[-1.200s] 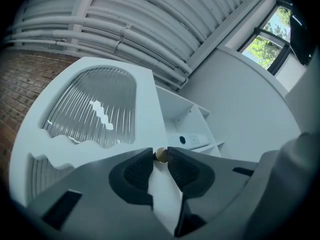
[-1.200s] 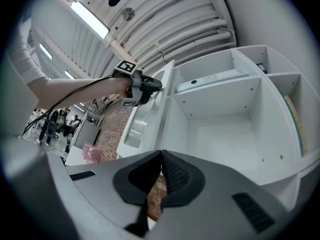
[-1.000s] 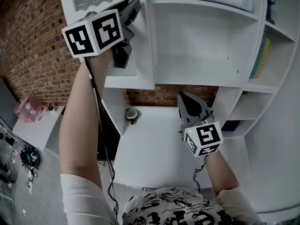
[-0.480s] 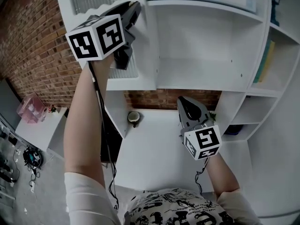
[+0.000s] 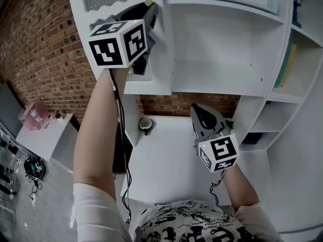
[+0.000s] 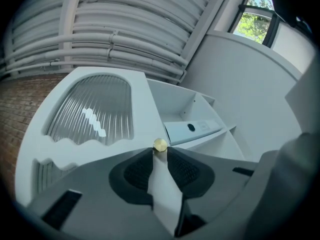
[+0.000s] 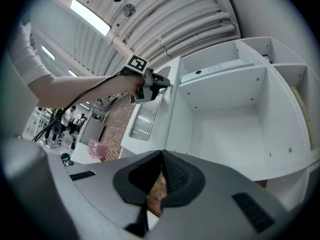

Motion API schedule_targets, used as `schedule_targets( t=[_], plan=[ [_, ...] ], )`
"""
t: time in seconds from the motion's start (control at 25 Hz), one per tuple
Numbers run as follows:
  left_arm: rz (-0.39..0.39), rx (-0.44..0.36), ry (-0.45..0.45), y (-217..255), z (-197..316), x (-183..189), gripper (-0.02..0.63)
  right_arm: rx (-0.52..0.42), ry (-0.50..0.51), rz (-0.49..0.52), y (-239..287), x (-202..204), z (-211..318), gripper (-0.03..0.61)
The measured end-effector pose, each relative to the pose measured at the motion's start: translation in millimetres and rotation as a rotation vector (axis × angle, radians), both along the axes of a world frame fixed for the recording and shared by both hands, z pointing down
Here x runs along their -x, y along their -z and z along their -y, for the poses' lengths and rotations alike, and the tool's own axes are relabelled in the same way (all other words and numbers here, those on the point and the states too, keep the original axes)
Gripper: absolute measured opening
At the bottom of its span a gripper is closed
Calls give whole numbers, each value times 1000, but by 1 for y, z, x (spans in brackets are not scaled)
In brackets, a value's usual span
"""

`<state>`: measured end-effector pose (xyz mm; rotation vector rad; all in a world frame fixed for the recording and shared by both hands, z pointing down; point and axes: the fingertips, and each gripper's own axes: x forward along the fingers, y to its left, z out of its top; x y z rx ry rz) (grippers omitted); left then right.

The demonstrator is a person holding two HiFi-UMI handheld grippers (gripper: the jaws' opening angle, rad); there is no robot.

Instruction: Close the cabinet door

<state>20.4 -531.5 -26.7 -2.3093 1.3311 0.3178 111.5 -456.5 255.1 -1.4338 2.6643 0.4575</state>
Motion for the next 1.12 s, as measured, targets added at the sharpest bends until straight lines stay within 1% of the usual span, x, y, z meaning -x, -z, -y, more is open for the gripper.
schedule_targets(
  t=[0.08, 0.12, 0.16, 0.2, 0.4, 0.52, 0.72, 0.84, 0.96, 1.12],
  plan=[
    [-12, 19, -31, -11, -7, 1, 95, -11, 0, -5, -1, 4, -7, 15],
    [-15, 23, -45, -15, -11, 3, 70, -13, 0, -5, -2, 6, -9, 15],
    [-15, 23, -52, -19, -15, 5, 28, -12, -1, -3, -3, 8, -12, 15],
    [-11, 21, -57, -24, -20, 8, 14, -9, -2, 1, -4, 10, -14, 15],
    [50, 17, -73, -58, -45, 27, 14, 5, -8, 29, -10, 26, -26, 15],
    [77, 23, -86, -88, -59, 44, 14, 7, -27, 34, -13, 39, -36, 15],
    [92, 90, -133, -155, -76, 73, 14, 32, -46, 15, -29, 67, -47, 15],
    [87, 138, -159, -191, -85, 92, 14, 62, -62, 28, -42, 83, -53, 15],
    [103, 164, -165, -228, -100, 114, 14, 82, -81, 43, -55, 99, -60, 15],
    [144, 211, -158, -286, -126, 143, 14, 90, -121, 9, -75, 119, -75, 15]
  ],
)
